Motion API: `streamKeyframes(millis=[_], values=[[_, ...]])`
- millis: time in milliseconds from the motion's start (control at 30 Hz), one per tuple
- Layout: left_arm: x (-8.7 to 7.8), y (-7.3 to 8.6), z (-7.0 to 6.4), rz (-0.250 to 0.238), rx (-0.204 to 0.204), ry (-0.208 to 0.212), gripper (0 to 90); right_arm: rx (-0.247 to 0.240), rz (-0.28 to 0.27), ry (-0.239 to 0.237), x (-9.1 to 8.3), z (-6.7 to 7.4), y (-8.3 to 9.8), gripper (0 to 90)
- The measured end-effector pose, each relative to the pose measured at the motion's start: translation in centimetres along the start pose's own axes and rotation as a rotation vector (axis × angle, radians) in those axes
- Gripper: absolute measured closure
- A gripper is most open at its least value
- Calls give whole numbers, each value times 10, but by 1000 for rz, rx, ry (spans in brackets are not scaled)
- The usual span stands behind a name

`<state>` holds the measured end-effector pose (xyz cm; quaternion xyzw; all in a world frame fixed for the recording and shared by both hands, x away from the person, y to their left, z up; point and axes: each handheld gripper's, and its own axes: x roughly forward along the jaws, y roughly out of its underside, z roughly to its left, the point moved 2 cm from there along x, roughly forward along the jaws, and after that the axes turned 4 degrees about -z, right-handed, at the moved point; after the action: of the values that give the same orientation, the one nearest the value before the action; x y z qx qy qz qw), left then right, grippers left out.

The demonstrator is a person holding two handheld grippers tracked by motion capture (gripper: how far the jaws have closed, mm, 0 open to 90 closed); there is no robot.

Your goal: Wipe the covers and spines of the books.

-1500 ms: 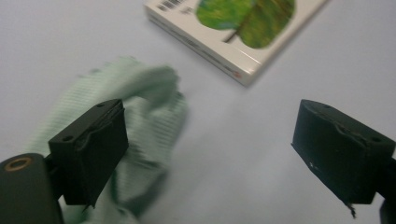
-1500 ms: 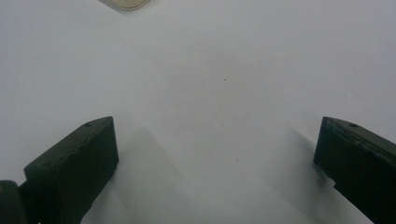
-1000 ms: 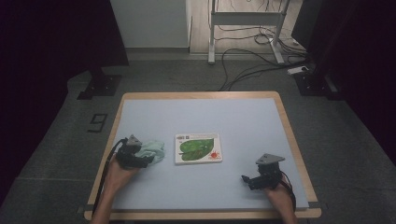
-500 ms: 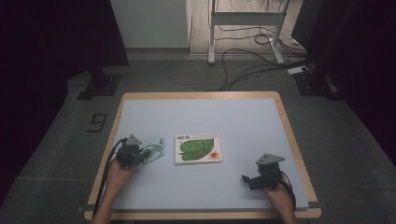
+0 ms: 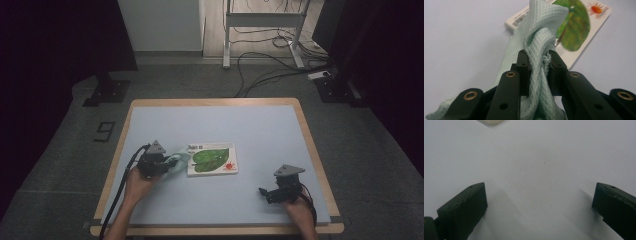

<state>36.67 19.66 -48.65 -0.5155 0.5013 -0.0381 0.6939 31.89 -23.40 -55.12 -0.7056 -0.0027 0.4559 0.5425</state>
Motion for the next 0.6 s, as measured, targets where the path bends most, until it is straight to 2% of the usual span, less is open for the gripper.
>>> streamKeyframes(millis=[267, 400, 600], values=[[24, -4, -17, 30, 24, 48, 744, 0, 0, -1, 0, 0, 0, 0], [36, 0, -24, 68, 50, 53, 743, 0, 1, -1, 0, 0, 0, 0], [41, -1, -30, 76, 70, 50, 740, 0, 1, -1, 0, 0, 0, 0]])
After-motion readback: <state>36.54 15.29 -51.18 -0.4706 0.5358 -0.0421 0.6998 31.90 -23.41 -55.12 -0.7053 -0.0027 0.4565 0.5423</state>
